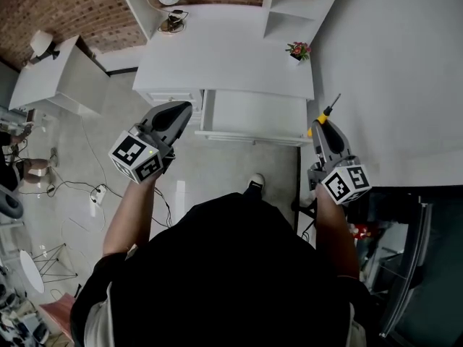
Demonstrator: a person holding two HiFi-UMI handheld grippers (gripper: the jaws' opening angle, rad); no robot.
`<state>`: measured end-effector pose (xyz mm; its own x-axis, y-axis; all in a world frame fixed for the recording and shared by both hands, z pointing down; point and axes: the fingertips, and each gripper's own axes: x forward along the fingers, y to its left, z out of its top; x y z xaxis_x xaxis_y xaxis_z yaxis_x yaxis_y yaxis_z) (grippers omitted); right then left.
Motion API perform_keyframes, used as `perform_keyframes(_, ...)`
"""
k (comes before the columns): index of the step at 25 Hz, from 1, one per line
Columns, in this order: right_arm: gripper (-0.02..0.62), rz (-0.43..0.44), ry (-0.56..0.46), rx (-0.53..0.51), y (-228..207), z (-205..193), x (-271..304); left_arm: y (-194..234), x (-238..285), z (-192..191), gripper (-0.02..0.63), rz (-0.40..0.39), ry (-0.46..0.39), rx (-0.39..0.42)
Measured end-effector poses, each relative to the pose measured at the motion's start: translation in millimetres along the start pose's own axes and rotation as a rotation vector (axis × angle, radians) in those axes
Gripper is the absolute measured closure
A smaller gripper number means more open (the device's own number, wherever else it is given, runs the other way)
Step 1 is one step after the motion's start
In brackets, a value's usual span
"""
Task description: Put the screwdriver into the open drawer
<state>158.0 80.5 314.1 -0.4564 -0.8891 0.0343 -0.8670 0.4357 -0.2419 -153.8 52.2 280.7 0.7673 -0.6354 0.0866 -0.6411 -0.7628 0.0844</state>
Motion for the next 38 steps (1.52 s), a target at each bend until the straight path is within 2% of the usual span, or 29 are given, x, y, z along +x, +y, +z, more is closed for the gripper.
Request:
perform_keyframes(15,0.512,0.013,0.029,0.018,-44.4,1.0,29.2,10.3,52.5,-12.7,0.591,-0.002,0.035,-0.012)
perform_keyframes(38,0.512,0.105,0.067,0.045,-122.7,6.9,99.6,39.4,126.9,-18.6,0.591,0.090,0.065,-0.038)
